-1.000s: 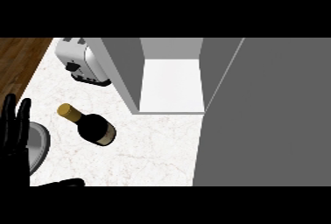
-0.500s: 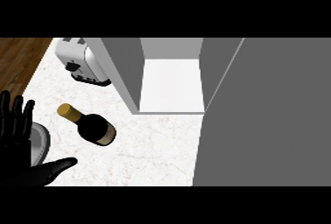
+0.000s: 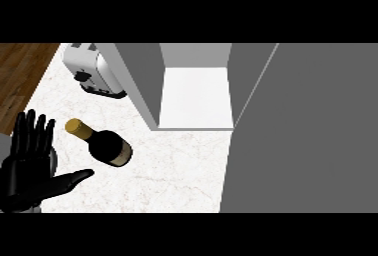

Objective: Pick up the wine, place it into the cabinet and close the cabinet

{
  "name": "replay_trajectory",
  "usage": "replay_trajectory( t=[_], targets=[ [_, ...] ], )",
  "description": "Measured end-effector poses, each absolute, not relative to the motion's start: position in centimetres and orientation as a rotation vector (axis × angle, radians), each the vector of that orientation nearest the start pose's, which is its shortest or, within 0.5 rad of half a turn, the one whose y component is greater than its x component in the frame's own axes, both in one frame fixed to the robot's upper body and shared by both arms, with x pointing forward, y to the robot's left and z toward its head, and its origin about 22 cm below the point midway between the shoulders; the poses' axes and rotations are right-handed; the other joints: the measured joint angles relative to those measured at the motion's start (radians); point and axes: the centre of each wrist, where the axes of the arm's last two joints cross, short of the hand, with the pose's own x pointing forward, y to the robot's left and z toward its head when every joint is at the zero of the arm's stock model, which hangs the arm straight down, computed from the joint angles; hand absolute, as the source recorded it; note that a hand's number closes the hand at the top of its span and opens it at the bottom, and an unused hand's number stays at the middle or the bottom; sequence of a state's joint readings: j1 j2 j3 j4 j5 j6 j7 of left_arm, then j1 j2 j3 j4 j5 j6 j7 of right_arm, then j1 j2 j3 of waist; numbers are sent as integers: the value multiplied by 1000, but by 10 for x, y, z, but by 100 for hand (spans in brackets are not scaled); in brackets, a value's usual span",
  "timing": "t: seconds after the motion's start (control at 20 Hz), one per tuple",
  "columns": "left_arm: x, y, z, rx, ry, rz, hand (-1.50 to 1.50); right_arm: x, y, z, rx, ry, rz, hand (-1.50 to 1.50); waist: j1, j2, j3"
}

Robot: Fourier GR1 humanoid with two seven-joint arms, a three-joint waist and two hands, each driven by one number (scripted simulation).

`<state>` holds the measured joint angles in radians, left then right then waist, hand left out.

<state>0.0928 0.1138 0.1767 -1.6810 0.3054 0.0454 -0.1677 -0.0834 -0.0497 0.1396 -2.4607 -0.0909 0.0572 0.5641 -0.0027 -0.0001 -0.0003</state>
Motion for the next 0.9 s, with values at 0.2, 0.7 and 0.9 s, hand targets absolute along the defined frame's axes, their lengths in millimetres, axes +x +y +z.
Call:
replay_trajectory(
  t=[0.2,0.7,0.9],
  targets=[
    [222,309,-11,77,-1754,325,-150,155,-206,203,223,-1951,239,-150,-2,0,0],
    [226,315,-85,51,-1724,316,-150,156,-205,200,224,-1961,241,-150,-2,0,0],
    [225,316,-110,26,-1710,321,-150,155,-203,202,236,-1960,236,-150,-3,1,0]
  ],
)
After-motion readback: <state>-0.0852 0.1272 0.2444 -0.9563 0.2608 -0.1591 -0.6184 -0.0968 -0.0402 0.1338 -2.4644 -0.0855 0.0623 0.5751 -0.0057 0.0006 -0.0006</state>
